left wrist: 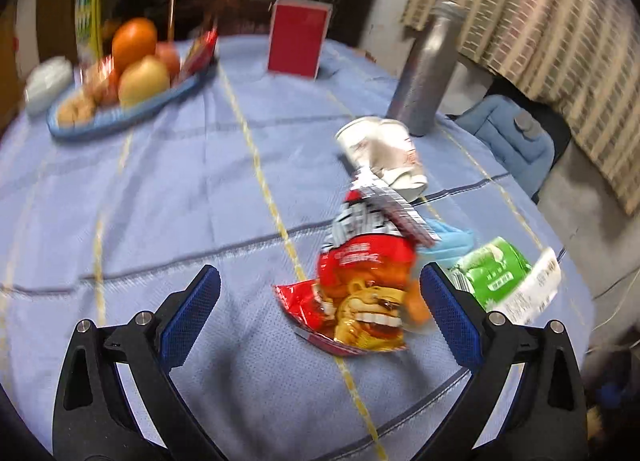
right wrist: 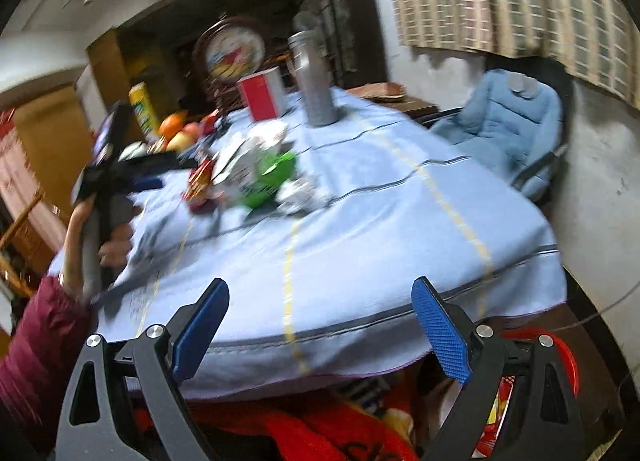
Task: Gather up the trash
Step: 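Grasp the white-green tea drink carton with the right tool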
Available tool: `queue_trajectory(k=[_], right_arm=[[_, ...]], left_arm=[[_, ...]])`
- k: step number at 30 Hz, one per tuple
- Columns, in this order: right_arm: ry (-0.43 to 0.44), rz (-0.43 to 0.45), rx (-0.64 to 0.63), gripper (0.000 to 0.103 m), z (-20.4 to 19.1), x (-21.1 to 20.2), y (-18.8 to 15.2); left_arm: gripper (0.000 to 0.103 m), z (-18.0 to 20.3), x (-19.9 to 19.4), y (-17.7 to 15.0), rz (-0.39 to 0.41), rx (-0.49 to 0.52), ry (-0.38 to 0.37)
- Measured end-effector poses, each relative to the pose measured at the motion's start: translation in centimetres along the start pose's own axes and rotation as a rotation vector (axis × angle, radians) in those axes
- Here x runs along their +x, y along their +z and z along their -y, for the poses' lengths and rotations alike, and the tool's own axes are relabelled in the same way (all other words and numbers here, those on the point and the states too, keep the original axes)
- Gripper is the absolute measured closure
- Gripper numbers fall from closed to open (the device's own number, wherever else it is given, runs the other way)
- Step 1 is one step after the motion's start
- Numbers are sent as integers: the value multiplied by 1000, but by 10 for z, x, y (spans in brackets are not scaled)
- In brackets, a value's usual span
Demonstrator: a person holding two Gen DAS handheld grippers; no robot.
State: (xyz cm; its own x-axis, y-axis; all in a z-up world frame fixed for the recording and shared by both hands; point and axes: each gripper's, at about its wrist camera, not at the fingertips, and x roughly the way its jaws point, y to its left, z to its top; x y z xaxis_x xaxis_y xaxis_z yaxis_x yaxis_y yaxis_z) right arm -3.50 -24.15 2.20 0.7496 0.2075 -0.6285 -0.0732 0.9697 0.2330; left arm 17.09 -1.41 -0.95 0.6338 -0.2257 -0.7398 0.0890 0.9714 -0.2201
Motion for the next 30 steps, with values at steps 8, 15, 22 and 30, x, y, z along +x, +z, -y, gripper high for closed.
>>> queue_trajectory(k=[8, 15, 22, 30], right_arm=[[3, 18, -4, 12, -3, -10, -7], [19, 10, 28, 12, 6, -6, -8], [68, 5, 2, 12, -8, 15, 18], [85, -54, -76, 12, -50, 81, 62]], left_arm=[[6, 0, 16, -2, -52, -3, -9], [6, -6, 32, 1, -64, 19, 89], [6, -26, 52, -1, -116, 14, 289], [5, -31, 54, -2, -103, 11, 313]])
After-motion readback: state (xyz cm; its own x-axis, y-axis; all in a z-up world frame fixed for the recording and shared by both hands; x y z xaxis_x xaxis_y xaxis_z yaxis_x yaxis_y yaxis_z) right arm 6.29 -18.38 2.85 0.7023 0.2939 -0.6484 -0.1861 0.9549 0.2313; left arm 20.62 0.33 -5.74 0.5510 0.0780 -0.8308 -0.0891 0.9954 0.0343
